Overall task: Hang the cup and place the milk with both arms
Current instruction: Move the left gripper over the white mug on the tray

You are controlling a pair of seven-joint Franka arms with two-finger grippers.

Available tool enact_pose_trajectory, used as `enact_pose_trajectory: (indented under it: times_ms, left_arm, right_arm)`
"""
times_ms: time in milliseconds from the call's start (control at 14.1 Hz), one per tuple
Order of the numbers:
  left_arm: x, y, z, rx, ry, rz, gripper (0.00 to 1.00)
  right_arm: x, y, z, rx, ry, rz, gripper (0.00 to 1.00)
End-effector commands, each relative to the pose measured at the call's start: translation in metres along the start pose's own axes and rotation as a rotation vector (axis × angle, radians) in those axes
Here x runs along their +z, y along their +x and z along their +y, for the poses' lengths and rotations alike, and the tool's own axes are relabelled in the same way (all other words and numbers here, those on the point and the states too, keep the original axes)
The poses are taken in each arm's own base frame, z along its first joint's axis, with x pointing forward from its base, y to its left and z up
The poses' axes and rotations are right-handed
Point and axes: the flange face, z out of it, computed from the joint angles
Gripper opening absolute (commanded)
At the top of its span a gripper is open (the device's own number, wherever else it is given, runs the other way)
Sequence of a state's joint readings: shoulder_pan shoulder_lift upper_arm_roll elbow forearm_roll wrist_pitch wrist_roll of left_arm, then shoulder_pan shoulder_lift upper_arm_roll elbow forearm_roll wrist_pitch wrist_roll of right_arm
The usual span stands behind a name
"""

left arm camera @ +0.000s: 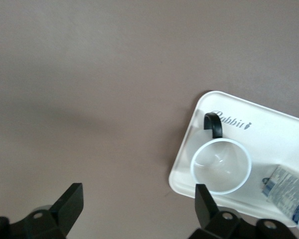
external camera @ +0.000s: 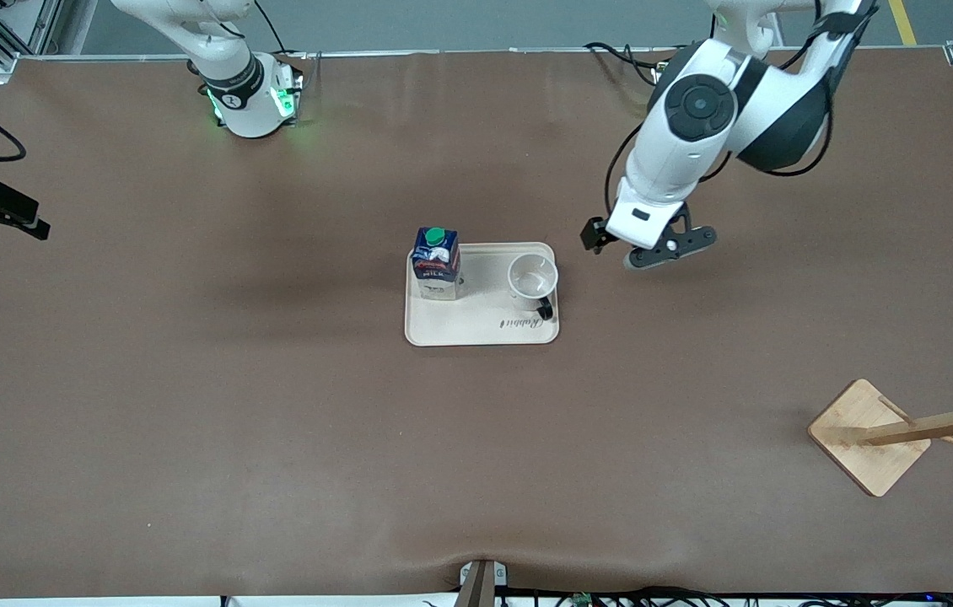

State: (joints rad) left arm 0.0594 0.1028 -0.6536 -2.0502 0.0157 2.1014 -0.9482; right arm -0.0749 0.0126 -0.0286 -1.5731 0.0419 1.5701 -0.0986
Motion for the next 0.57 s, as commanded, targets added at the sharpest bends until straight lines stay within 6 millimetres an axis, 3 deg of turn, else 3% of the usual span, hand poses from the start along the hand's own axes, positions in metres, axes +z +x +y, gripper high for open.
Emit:
enact_pose_trajectory:
  times_ms: [0, 284, 498]
  left_arm:
    - [0.031, -0.016, 0.014, -0.022, -0.018, 0.016, 0.94]
    - [0.073, -0.020, 0.028, -0.084, -0.028, 0.016, 0.86]
    - [0.099, -0.019, 0.037, -0.124, -0.065, -0.021, 0.84]
  right_arm:
    - [0.001, 0.002, 0.003, -0.003, 0.017, 0.010, 1.00]
    - [-0.003, 0.003, 0.002, -0.005, 0.018, 0.019, 1.00]
    - [0.018, 0.014, 0.003, -0.003, 0.023, -0.017, 1.00]
